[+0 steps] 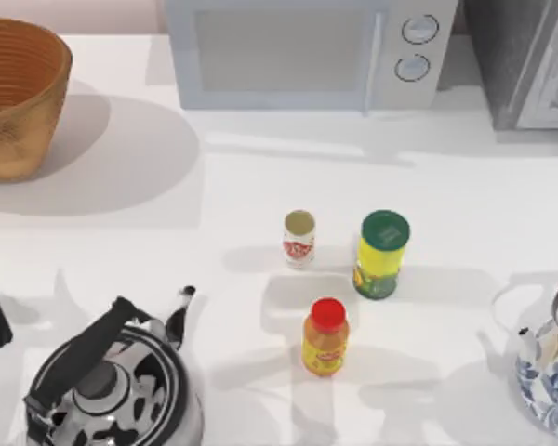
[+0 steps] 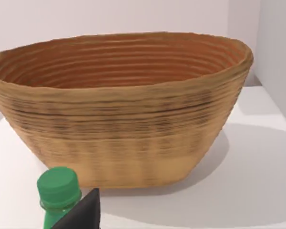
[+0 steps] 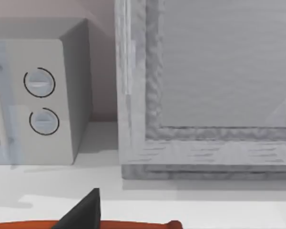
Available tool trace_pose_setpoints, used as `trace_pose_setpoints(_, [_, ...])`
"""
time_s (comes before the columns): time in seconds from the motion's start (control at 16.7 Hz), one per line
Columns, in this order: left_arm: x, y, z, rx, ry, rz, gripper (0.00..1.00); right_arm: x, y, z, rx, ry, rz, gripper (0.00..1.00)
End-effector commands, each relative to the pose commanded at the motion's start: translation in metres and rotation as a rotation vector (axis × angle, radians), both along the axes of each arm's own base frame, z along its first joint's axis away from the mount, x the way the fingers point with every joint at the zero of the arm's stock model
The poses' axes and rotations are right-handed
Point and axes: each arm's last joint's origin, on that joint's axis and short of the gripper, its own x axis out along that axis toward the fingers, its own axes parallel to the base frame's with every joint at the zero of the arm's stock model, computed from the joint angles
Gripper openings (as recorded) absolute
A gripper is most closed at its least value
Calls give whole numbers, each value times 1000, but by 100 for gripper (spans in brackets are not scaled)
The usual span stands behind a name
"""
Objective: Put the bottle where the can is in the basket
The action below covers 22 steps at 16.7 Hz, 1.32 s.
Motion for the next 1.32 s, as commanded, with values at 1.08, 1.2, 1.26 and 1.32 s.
trace_pose_setpoints(1.08, [32, 79, -65, -15, 94, -25, 100, 0, 0, 0, 0, 0, 0, 100])
trace_pose_setpoints(1.2, [29, 79, -72, -40, 107, -25, 100, 0, 0, 0, 0, 0, 0, 100])
trace_pose_setpoints(1.26, [28, 79, -74, -49, 113, -25, 100, 0, 0, 0, 0, 0, 0, 100])
trace_pose_setpoints(1.32, [27, 79, -75, -55, 116, -25, 100, 0, 0, 0, 0, 0, 0, 100])
